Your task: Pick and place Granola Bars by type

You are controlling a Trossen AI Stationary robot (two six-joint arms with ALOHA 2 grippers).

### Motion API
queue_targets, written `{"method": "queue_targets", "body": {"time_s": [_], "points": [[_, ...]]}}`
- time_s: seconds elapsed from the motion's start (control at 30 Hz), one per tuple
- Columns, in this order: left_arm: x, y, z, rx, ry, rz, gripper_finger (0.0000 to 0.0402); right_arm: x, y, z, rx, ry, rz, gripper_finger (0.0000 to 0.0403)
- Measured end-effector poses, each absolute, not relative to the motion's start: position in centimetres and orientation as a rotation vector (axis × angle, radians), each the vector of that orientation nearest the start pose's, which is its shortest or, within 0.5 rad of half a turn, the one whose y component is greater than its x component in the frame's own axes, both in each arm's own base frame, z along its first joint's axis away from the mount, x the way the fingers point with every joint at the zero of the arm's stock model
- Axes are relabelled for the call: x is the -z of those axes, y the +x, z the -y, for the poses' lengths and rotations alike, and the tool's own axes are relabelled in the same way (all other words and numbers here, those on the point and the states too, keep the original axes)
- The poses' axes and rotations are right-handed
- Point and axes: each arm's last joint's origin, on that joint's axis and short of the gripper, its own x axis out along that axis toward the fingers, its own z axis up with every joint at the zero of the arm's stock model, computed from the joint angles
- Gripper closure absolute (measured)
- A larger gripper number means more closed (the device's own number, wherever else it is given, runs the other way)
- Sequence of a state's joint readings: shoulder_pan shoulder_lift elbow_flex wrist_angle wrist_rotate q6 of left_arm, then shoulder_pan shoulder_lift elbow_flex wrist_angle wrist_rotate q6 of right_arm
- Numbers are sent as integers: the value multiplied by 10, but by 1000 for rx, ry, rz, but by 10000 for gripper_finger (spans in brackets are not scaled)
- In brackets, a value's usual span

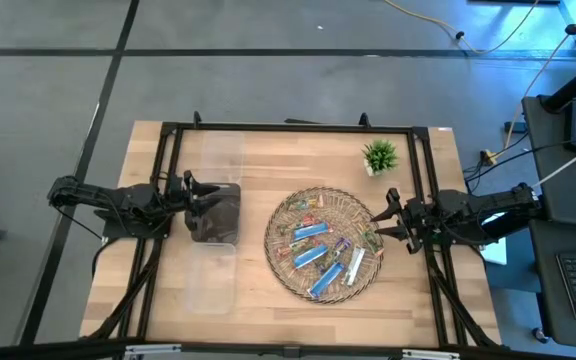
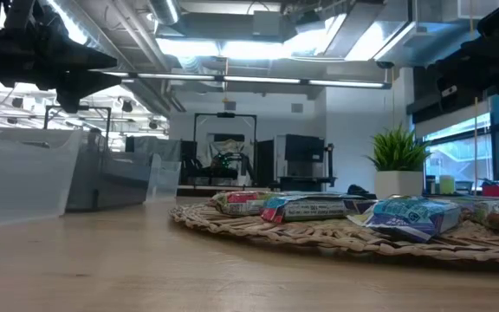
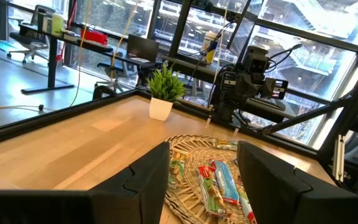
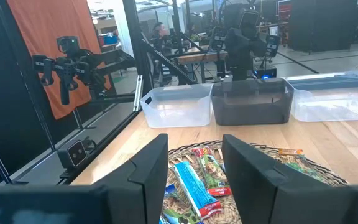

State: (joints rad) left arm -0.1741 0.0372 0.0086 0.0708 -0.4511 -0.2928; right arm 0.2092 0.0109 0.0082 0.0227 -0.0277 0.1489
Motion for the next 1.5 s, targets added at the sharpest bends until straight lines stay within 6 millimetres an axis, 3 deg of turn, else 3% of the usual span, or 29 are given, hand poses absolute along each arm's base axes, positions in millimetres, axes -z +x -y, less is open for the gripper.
{"method": "queue_targets", "body": {"time_s": [0.47,1.0,1.27,1.5], "points": [[-170,97,4,-270,-304,81,220,-168,96,-21,-237,150,6,247],[-170,97,4,-270,-304,80,221,-172,96,-15,-41,57,59,247],[-170,97,4,-270,-304,80,221,-172,96,-11,107,276,77,247],[-172,97,3,-312,-310,104,220,-172,96,-9,153,331,91,247]]}}
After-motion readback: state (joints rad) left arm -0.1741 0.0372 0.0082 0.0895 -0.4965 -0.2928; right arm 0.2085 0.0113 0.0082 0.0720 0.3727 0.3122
